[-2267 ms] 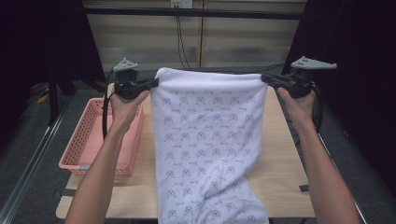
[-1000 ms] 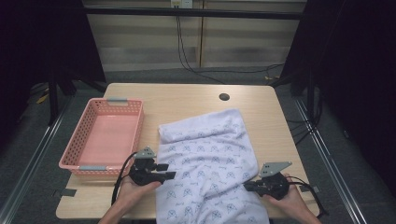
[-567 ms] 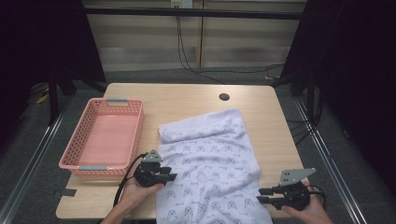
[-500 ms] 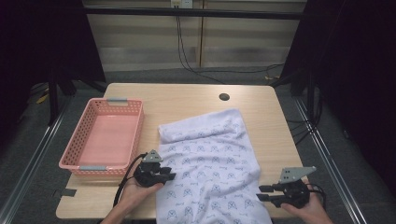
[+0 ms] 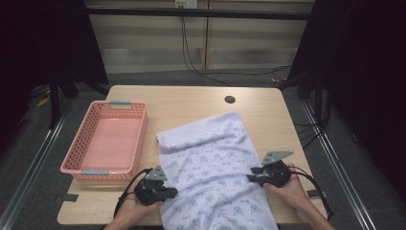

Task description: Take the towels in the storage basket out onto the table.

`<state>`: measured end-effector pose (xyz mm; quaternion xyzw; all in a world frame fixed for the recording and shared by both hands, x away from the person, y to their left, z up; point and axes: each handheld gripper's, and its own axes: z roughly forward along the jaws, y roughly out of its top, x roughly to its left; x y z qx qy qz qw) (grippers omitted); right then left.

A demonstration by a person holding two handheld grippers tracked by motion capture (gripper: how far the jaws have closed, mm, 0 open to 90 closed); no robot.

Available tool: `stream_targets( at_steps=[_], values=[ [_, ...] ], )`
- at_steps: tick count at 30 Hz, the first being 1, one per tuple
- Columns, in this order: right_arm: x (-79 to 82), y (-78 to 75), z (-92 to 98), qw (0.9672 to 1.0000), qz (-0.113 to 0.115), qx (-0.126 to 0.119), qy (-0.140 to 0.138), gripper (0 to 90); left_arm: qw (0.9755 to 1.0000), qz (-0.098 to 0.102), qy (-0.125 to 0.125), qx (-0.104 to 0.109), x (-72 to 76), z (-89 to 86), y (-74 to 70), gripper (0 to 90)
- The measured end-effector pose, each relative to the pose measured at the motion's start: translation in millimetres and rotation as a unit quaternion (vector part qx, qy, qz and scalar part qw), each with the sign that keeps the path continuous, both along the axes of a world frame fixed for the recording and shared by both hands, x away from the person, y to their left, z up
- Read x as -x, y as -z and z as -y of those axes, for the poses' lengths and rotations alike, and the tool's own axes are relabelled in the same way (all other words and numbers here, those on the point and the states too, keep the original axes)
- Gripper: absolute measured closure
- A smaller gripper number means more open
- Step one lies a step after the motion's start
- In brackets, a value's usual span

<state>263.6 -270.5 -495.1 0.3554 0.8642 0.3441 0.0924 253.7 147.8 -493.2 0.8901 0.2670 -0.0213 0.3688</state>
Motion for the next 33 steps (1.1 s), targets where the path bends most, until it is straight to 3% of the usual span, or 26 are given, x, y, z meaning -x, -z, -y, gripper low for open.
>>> stream_targets(
  at_steps=[2,8,10,12,13,17,18,22,23,25,26,27,30,33],
  values=[
    [7.4,-1.0,6.7,1.0,-0.008,0.001,0.0,86.1,1.0,-0.005,0.0,0.002,-1.7,0.3,0.0,81.2],
    [47.9,-4.3,29.0,0.9991,-0.041,-0.006,-0.005,88.0,0.9999,-0.004,0.005,0.014,-8.9,12.4,1.6,75.7],
    [61.1,-5.8,31.7,0.9986,-0.052,-0.004,-0.011,88.0,0.9999,0.006,0.014,0.003,-9.9,19.6,1.2,80.9],
    [69.6,-7.0,32.7,0.9974,-0.069,-0.008,-0.019,87.9,0.9995,-0.008,0.031,0.001,-10.1,22.7,1.0,87.8],
    [72.1,-7.5,31.9,0.997,-0.073,-0.006,-0.025,87.9,0.999,-0.019,0.039,0.008,-7.6,23.2,1.4,88.5],
    [79.6,-10.0,25.8,0.9942,-0.094,0.0,-0.052,87.4,0.9976,-0.032,0.061,0.002,12.5,14.5,-0.2,89.1],
    [81.0,-10.5,25.0,0.9942,-0.092,0.004,-0.056,86.6,0.9975,-0.032,0.062,0.009,17.8,11.7,0.4,89.1],
    [77.6,-8.9,22.4,0.9954,-0.081,-0.007,-0.051,77.0,0.9969,-0.038,0.069,-0.007,27.6,4.5,-2.3,88.6],
    [76.7,-9.1,21.3,0.9953,-0.085,-0.011,-0.047,72.7,0.9963,-0.049,0.071,0.0,27.7,4.1,-2.2,88.1],
    [74.8,-10.8,19.6,0.9964,-0.073,-0.015,-0.04,65.0,0.9941,-0.061,0.089,-0.005,25.8,3.5,-4.5,85.8],
    [72.8,-12.1,19.9,0.9972,-0.06,-0.021,-0.039,62.4,0.9943,-0.052,0.093,-0.013,24.6,2.8,-6.9,82.9],
    [71.1,-14.2,20.7,0.998,-0.049,-0.028,-0.029,59.8,0.9955,-0.046,0.082,-0.016,23.2,2.1,-8.4,78.0],
    [58.0,-20.9,24.6,0.999,-0.011,-0.044,0.001,59.2,0.9978,-0.037,0.052,0.015,8.8,1.3,-10.1,67.2],
    [34.1,-19.7,25.8,0.9985,-0.001,-0.05,0.024,57.3,0.9994,-0.012,0.009,0.031,-13.1,7.9,-12.2,57.7]
  ],
)
